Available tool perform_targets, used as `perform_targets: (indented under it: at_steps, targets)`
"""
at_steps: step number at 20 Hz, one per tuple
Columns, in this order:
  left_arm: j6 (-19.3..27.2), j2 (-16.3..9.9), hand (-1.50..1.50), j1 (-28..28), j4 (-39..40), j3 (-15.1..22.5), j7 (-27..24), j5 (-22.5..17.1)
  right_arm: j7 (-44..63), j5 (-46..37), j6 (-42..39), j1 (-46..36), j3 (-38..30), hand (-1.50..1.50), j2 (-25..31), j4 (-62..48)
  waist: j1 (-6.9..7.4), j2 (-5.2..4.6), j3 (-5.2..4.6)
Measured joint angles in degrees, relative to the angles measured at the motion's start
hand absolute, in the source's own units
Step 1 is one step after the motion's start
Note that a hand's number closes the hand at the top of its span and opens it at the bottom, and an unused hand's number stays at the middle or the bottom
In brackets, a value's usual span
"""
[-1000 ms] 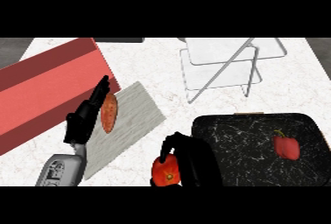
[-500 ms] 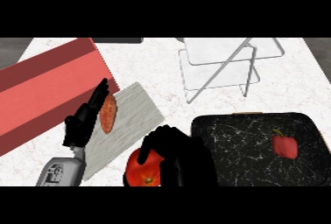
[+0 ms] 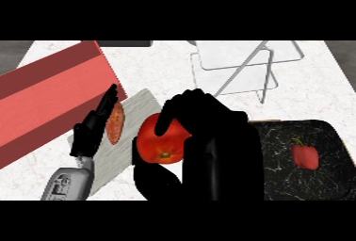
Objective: Pick the tomato from the tray and place it in the tiered shelf
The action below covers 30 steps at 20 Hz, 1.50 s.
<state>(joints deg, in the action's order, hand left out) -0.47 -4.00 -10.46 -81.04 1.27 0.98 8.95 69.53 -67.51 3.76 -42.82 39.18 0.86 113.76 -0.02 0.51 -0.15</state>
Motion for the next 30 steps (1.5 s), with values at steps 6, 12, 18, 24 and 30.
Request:
perform_targets:
  at_steps: [6,12,18,24,30]
  targets:
    - [-0.12,0.11,0.0,-0.31,-0.12,0.15,0.2,0.04,-0.51,0.89,-4.62,-8.55,-8.86,1.5,-0.1,-2.37,0.09,-0.05,0.03]
    - [-0.58,0.06,0.0,0.33,-1.58,0.44,0.75,-0.16,-3.02,-0.02,-7.59,-15.21,-17.34,1.5,-0.31,-8.22,0.32,-0.18,0.07]
    - [-1.11,-0.7,0.0,-0.87,-1.0,-0.72,0.7,-0.78,-6.14,-1.5,-9.42,-19.56,-24.3,1.5,-0.3,-13.39,0.25,-0.36,0.09]
    - [-0.9,-0.12,0.0,1.38,-1.38,0.13,-0.76,-0.08,-9.79,-2.89,-11.12,-21.96,-28.63,1.5,1.43,-17.36,0.25,-0.41,0.12]
    - [-0.71,0.08,0.0,-0.65,-0.3,-0.38,-0.13,-0.09,-13.15,-6.07,-7.63,-22.4,-30.31,1.5,2.02,-25.3,0.38,-0.55,0.14]
